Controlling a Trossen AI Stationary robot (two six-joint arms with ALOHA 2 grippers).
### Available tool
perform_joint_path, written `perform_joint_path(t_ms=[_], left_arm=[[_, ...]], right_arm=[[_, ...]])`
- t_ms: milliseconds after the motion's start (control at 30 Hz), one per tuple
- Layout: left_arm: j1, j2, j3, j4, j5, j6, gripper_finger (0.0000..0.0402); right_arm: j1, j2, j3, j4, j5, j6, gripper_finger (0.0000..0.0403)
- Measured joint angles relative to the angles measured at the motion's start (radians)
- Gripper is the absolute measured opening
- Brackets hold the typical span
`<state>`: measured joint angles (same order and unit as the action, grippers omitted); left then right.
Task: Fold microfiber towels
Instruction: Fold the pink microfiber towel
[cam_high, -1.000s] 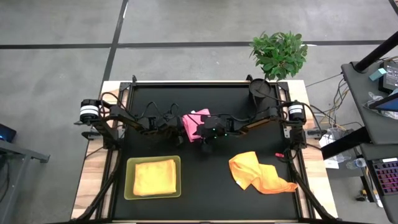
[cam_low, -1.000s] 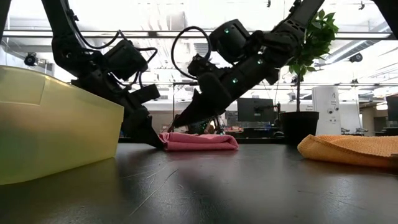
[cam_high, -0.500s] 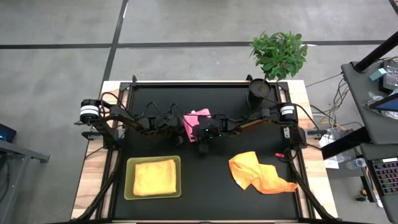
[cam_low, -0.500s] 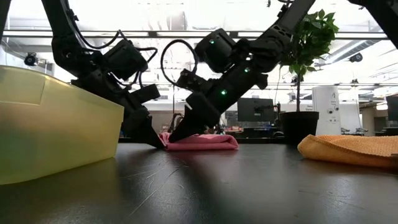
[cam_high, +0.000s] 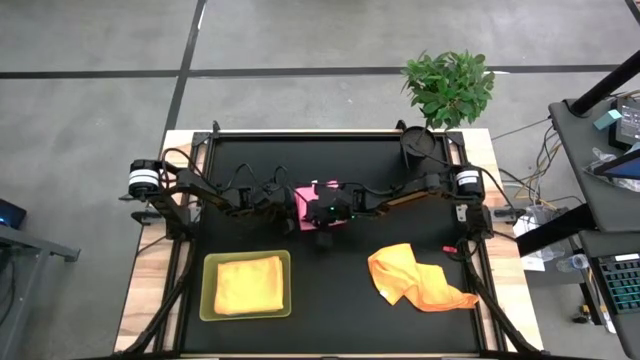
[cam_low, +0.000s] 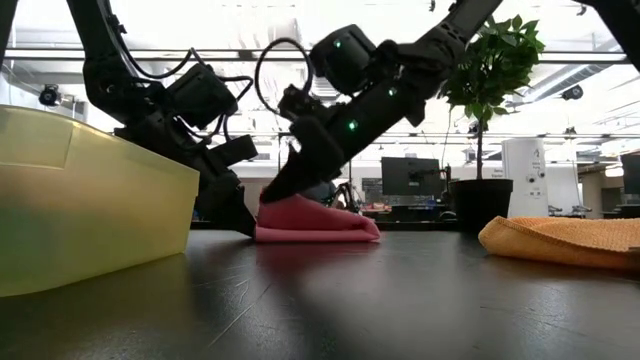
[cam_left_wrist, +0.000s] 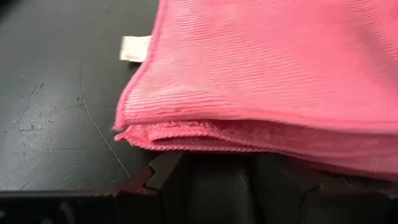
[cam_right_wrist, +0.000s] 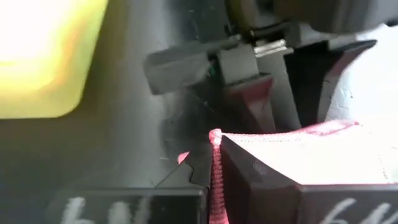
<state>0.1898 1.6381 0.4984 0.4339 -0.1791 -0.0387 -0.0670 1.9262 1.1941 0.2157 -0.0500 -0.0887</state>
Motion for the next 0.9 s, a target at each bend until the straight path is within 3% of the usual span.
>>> perform_joint_path(t_ms=[467, 900], left_arm=[[0.0, 0.0, 0.0, 0.0, 0.002, -0.003, 0.0155], [0.0, -0.009, -0.001, -0.012, -0.004, -0.032, 0.0155]], right_arm=[[0.004, 0.073, 0.026, 0.01, -0.011, 0.075, 0.002], [0.004, 0.014, 0.028, -0.034, -0.034, 0.086, 0.0144]])
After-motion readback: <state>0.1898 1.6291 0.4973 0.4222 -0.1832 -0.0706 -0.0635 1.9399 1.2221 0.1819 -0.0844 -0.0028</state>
